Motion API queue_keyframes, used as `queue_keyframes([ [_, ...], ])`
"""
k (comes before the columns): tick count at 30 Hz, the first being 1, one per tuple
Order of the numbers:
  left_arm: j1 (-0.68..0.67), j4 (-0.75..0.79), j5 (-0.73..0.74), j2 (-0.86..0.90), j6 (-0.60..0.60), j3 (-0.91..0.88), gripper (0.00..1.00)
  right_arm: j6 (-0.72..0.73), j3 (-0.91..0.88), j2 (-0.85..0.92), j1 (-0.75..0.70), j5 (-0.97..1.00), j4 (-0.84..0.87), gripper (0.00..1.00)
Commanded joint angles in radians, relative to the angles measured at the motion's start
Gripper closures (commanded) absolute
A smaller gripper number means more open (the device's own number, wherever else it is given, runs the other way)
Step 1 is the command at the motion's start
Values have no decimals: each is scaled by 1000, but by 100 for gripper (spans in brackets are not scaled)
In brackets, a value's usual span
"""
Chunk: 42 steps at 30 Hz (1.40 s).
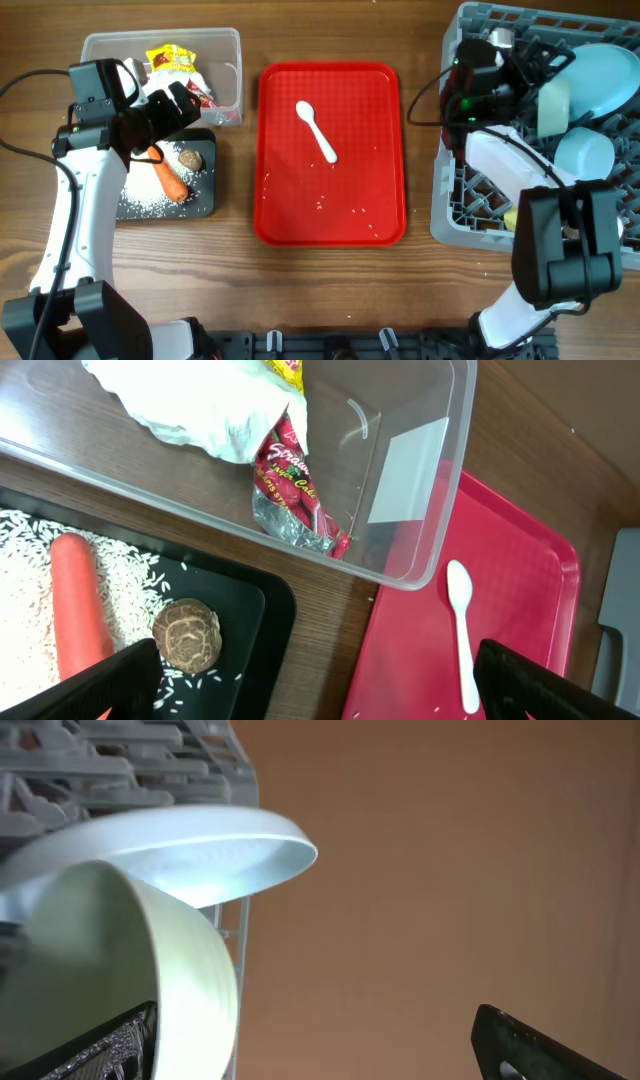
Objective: Sort waste into correct bins and load items into the dishwasher rack
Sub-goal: 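Carry the green bowl with the right gripper and set it in the rack, then move the right gripper to the white spoon and grasp it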
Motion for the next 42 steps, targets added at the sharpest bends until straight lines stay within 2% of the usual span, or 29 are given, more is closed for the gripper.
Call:
queue_keyframes([
  [1, 2, 4, -5, 6, -5, 4, 0, -34, 6, 8, 46, -1, 60, 0],
  [6, 2, 4, -6, 6, -5, 4, 0, -85, 6, 8, 120, 44, 237, 0],
  [11, 2, 4, -5, 6, -5, 4, 0, -90, 6, 8, 155, 89, 264, 0],
  [13, 2, 4, -6, 6, -5, 4, 0, -94, 6, 8, 164, 135, 394, 0],
  [18, 2, 4, -5, 6, -5, 4, 0, -269, 6, 6, 213, 165, 999, 0],
  [20, 2, 4, -5, 6, -5, 4, 0, -274, 6, 6, 251, 165, 1079, 0],
  [22, 2, 4, -5, 6, -5, 4, 0, -206, 6, 11, 300, 165, 1061, 0],
  [24, 2, 4, -6, 6, -5, 4, 0, -30, 6, 13, 345, 156, 964, 0],
  [26, 2, 4, -5, 6, -5, 4, 0, 108, 6, 13, 361, 126, 793, 0],
  [29, 2, 4, -6, 6, -5, 4, 0, 362, 6, 13, 365, -73, 292, 0],
  [32, 2, 4, -5, 6, -5, 4, 0, 721, 6, 13, 406, -371, -81, 0],
  [33, 2, 4, -5, 6, -5, 4, 0, 774, 6, 13, 432, -475, -209, 0],
  [36, 2, 4, -5, 6, -5, 4, 0, 1020, 6, 5, 472, -678, -354, 0],
  [37, 2, 4, -6, 6, -5, 4, 0, 1174, 7, -14, 480, -869, -415, 0],
  [38, 2, 4, -6, 6, -5, 4, 0, 1249, 7, -30, 479, -985, -442, 0],
  [40, 2, 4, -6, 6, -5, 4, 0, 1461, 10, -90, 463, -1353, -472, 0],
  [42, 2, 4, -6, 6, -5, 4, 0, 1598, 28, -142, 449, -1543, -470, 1],
])
